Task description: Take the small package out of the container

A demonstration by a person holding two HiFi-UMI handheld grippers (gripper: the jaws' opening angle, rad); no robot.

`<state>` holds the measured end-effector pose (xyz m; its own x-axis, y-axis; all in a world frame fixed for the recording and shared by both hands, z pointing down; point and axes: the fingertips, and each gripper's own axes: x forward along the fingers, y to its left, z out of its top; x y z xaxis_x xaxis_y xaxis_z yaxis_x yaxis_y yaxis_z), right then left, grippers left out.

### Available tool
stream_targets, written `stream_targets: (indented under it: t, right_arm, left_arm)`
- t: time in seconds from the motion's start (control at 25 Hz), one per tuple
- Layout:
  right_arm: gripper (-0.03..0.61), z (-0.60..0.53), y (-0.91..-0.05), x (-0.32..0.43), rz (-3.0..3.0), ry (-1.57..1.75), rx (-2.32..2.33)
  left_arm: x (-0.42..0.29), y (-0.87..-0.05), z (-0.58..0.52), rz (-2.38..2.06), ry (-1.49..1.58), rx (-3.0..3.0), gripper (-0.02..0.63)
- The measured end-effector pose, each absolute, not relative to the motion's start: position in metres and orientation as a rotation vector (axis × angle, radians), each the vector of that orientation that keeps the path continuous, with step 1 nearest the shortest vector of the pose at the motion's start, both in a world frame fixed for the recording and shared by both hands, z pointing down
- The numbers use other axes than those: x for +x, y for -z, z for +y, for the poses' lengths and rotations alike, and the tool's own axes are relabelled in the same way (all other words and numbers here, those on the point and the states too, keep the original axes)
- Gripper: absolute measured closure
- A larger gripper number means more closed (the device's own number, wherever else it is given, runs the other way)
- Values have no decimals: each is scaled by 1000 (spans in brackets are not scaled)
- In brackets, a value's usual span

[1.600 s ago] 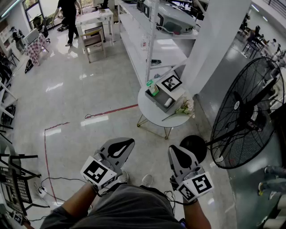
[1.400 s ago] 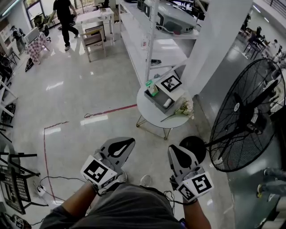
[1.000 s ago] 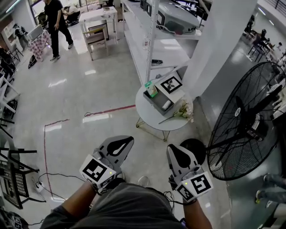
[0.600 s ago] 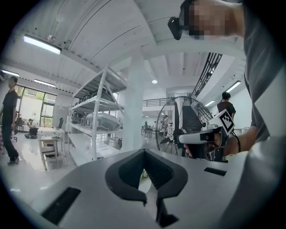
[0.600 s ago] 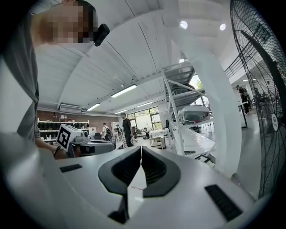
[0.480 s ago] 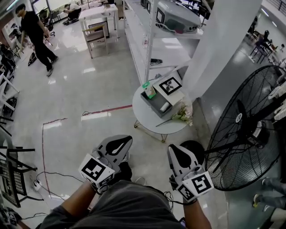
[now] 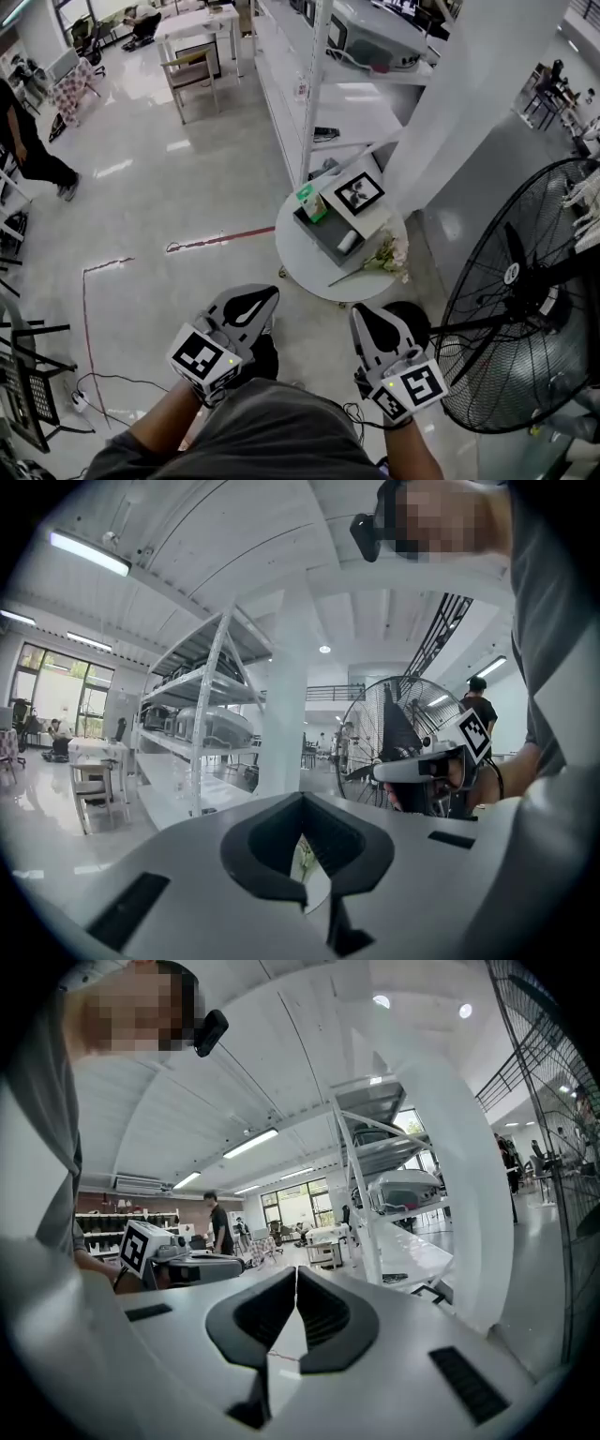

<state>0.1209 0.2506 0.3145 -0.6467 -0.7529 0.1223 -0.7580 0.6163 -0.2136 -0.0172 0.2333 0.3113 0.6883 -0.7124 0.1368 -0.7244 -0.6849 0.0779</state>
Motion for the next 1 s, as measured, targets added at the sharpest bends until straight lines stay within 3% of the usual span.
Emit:
stream_targets:
  t: [1.0]
  right_arm:
    - [555, 31, -329, 41, -2645, -471, 1474]
  left_arm:
    - [-90, -338, 5, -917, -235, 2723, 600]
